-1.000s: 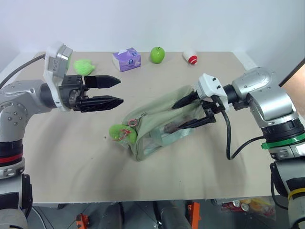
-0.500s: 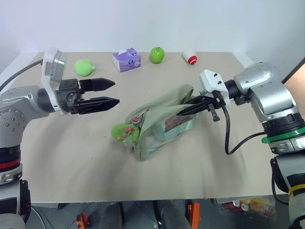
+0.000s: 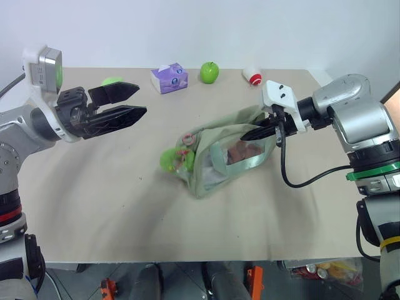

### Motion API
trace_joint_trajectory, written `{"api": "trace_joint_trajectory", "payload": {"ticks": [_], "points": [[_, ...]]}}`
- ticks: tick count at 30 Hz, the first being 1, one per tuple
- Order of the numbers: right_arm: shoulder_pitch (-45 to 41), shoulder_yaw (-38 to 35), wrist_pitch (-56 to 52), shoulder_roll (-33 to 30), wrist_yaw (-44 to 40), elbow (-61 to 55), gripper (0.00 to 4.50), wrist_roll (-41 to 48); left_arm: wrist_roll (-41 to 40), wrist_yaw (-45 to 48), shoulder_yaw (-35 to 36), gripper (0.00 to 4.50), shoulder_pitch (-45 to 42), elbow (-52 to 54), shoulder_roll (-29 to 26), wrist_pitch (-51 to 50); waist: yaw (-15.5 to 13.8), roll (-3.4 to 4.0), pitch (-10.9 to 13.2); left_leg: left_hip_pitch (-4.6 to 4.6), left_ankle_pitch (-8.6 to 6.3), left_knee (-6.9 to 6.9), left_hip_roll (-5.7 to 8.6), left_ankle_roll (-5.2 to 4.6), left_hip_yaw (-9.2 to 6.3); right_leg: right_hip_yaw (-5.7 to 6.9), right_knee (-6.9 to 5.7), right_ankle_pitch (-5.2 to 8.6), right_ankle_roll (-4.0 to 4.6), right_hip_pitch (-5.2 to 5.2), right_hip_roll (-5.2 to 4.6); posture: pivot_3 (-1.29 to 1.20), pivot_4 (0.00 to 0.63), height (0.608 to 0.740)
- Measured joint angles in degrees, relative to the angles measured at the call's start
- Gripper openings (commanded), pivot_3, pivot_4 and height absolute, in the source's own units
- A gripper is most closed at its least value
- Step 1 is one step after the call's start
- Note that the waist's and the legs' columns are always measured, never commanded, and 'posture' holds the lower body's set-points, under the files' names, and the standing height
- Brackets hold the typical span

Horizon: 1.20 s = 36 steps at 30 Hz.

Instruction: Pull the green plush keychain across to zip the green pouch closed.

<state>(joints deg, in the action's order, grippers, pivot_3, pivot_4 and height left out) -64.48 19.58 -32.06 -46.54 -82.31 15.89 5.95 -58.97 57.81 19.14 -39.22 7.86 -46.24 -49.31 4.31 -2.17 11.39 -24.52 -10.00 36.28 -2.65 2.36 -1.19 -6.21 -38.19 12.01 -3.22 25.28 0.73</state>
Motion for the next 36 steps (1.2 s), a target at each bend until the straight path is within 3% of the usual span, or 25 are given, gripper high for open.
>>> {"api": "trace_joint_trajectory", "payload": {"ticks": [12, 23, 35, 36], "points": [[-2.7, -4.1, -22.5, 8.6, 9.6, -8.0, 0.08, 6.6, 0.0, 0.0, -0.3, 4.50, 0.0, -0.6, -0.2, -0.5, 0.3, 0.02, 0.0, -0.05, 0.00, -0.04, -0.04, 0.00, -0.02, 0.01, -0.02, -0.03, 0.01, 0.06, 0.05, 0.00, 0.150, 0.740], [0.4, -3.8, -17.8, 5.5, 8.2, -9.7, 0.08, 7.3, -0.1, -0.4, 1.2, 4.50, 0.0, -3.0, -0.6, -0.8, 0.1, 0.01, 0.0, -0.11, -0.01, -0.04, -0.03, 0.00, -0.05, 0.04, 0.02, 0.01, -0.03, 0.08, 0.04, 0.00, 0.150, 0.740], [1.7, -2.4, -17.3, 7.7, 9.0, -11.8, 0.08, 7.3, -1.2, -1.9, 1.7, 4.50, -0.2, -3.9, -0.1, -1.1, 0.2, 0.00, 0.0, -0.09, -0.01, -0.03, -0.07, 0.00, -0.05, 0.05, 0.00, -0.05, -0.08, 0.08, 0.07, 0.00, 0.150, 0.740], [1.9, -2.3, -17.2, 8.3, 9.5, -11.8, 0.75, 7.3, -1.2, -2.2, 1.7, 4.50, -0.2, -3.9, -0.1, -1.1, 0.3, -0.01, 0.0, -0.08, -0.01, -0.03, -0.08, 0.00, -0.05, 0.05, 0.00, -0.05, -0.06, 0.07, 0.09, 0.00, 0.150, 0.740]]}}
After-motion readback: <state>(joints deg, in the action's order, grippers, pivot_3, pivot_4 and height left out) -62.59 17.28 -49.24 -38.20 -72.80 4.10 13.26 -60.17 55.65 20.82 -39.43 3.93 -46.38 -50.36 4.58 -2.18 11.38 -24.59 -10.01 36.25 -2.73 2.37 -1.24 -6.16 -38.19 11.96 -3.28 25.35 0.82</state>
